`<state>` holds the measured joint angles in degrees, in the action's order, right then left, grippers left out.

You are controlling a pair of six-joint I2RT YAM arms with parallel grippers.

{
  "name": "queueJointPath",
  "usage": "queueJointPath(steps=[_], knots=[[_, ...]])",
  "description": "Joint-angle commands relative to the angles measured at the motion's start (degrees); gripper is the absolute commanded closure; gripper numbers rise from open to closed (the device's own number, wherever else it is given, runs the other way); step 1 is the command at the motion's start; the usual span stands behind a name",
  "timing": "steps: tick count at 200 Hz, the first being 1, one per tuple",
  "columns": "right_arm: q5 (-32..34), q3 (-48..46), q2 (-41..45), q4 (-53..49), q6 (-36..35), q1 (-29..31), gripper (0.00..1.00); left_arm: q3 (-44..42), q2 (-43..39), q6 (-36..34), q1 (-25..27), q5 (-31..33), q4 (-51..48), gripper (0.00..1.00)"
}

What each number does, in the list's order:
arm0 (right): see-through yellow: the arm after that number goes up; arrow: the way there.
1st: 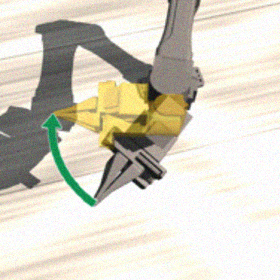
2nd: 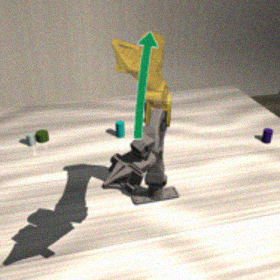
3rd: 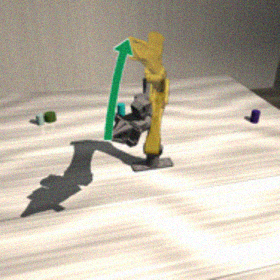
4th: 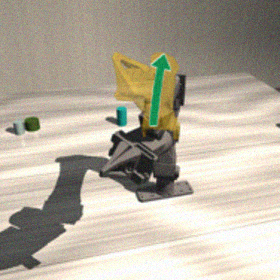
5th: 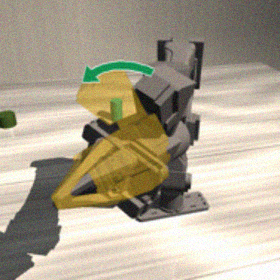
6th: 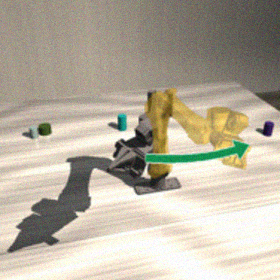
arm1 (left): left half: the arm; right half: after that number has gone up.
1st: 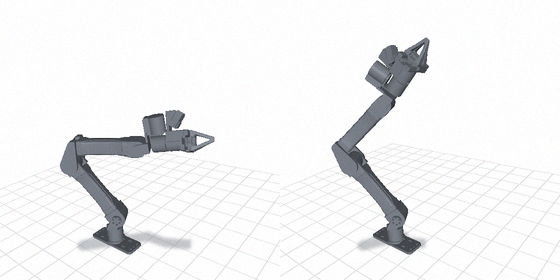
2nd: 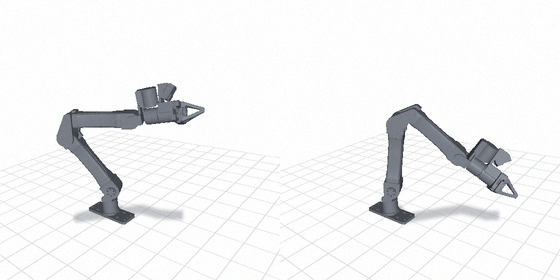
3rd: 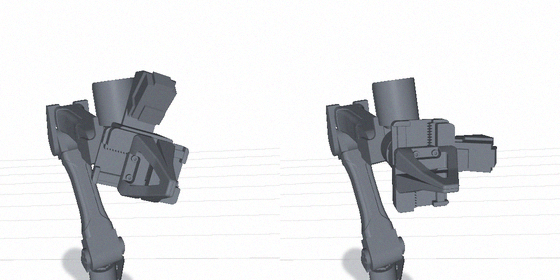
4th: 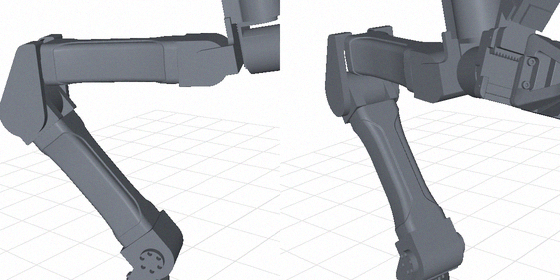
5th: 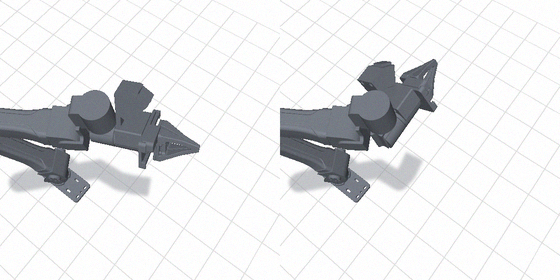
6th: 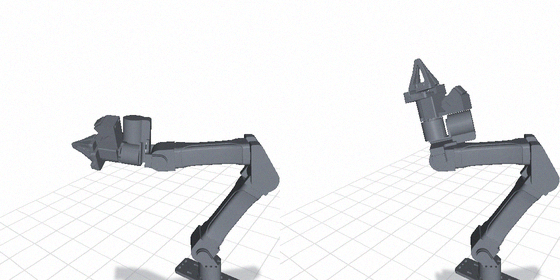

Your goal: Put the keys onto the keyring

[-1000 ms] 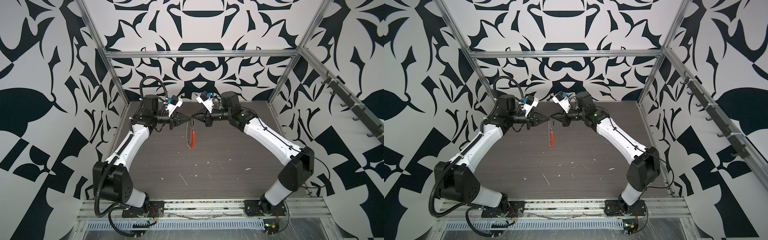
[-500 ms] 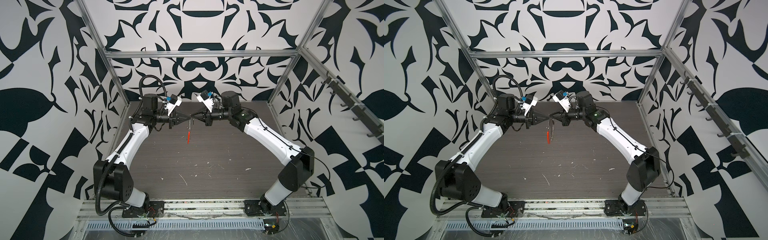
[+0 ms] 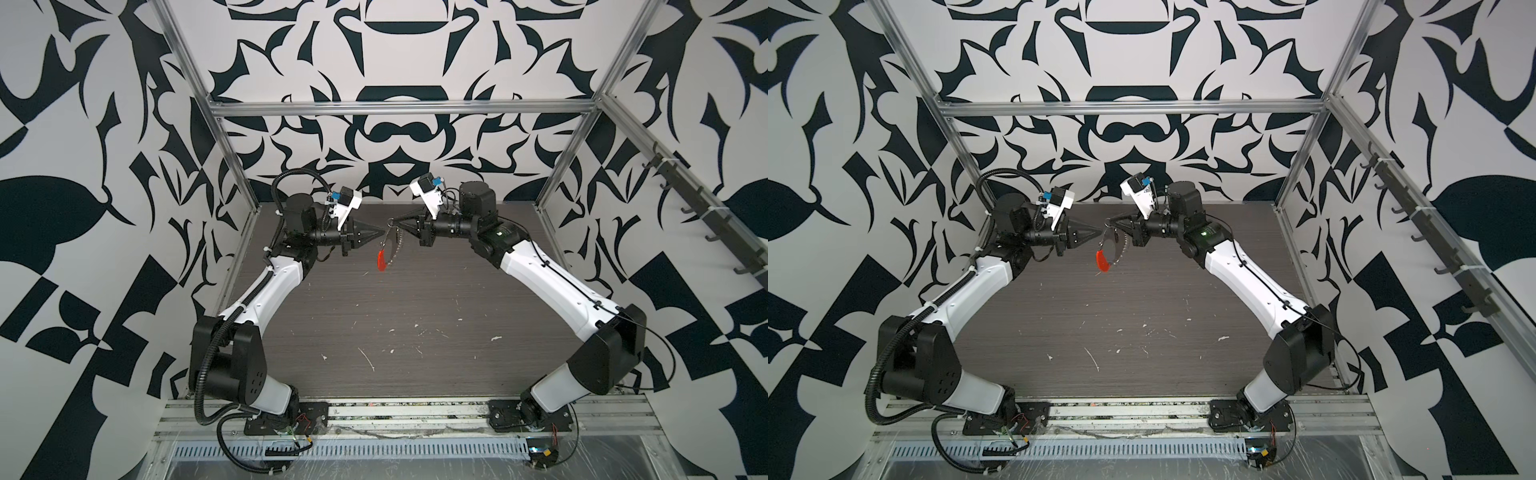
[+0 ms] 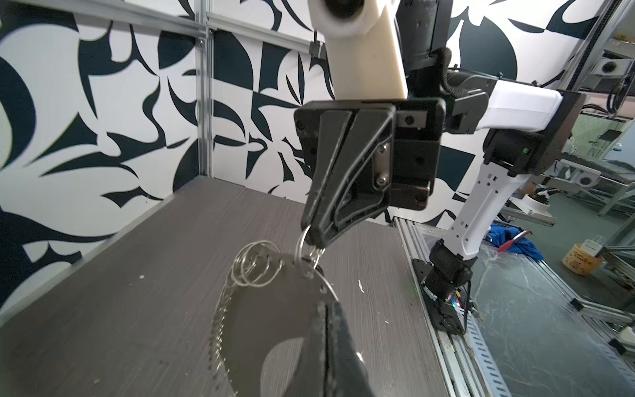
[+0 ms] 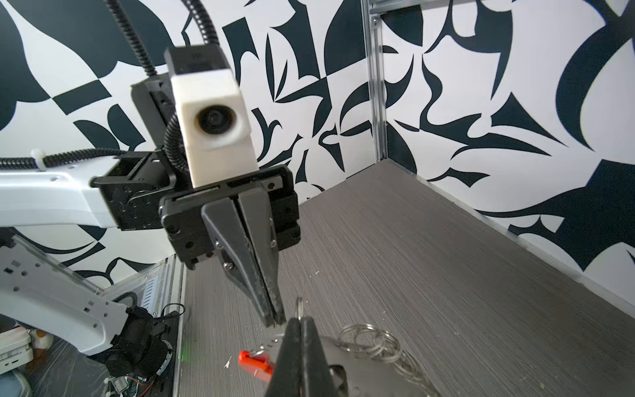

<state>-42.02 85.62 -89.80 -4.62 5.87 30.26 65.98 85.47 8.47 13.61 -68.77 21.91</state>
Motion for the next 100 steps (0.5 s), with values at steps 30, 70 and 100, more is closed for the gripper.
queueJointPath(steps=[30, 70, 100], knots=[[-3.8, 0.9, 1.6, 2.8, -0.4, 0.0, 1.0, 3.9, -3.4, -14.3, -0.3, 7.0, -16.3, 0.85], [-6.0, 2.3, 0.4, 3.0, 1.1, 0.1, 1.0, 6.0, -1.8, -13.3, -0.3, 4.5, -16.7, 0.79], [-6.5, 2.6, 0.2, 3.2, 1.1, 0.3, 1.0, 6.0, -1.2, -10.6, -0.3, 2.6, -14.2, 0.75]])
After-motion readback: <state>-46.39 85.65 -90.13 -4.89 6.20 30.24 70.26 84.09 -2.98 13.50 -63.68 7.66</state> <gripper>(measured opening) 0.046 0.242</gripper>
